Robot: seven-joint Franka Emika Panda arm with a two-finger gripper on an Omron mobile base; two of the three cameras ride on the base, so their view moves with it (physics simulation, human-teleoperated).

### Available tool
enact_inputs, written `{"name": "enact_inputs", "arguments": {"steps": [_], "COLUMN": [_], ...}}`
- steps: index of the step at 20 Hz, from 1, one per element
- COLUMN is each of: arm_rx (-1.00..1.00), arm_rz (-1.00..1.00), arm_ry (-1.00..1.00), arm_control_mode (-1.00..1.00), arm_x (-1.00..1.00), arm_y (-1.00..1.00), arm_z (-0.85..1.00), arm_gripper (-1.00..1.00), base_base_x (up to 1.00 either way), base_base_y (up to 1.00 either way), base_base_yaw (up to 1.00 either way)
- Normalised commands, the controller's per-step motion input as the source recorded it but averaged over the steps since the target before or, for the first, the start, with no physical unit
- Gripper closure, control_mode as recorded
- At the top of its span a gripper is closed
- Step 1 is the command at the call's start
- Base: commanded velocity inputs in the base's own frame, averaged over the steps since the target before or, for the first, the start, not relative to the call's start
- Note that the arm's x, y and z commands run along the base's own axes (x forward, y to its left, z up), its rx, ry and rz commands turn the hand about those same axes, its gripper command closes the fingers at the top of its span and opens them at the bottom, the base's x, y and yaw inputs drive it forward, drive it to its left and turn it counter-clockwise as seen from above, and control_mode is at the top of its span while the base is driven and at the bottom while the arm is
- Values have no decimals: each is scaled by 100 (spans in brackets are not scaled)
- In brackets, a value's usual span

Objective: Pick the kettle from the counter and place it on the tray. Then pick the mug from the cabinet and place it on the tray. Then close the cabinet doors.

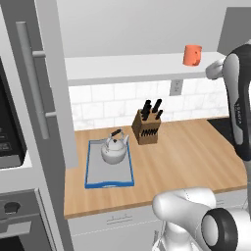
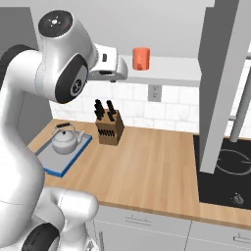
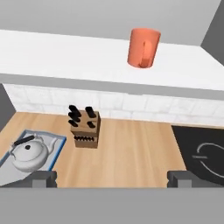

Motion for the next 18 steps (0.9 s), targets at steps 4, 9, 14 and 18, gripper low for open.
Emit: {"name": "enact_inputs", "arguments": {"steps": [4, 9, 14, 18], "arm_rx": [0, 2, 2, 3], "arm_rz": [0, 0, -6, -11], "arm_ry": [-12, -13, -1, 4], "arm_control_mode": [-100, -100, -100, -100], "arm_x": [28, 33, 43, 43], "arm_y": [0, -2, -10, -27], "arm_z": [-14, -2, 2, 0], "arm_gripper": [-100, -100, -100, -100], "base_base_x": [0, 0, 0, 0], "base_base_y": [0, 0, 0, 0], "base_base_yaw": [0, 0, 0, 0]}}
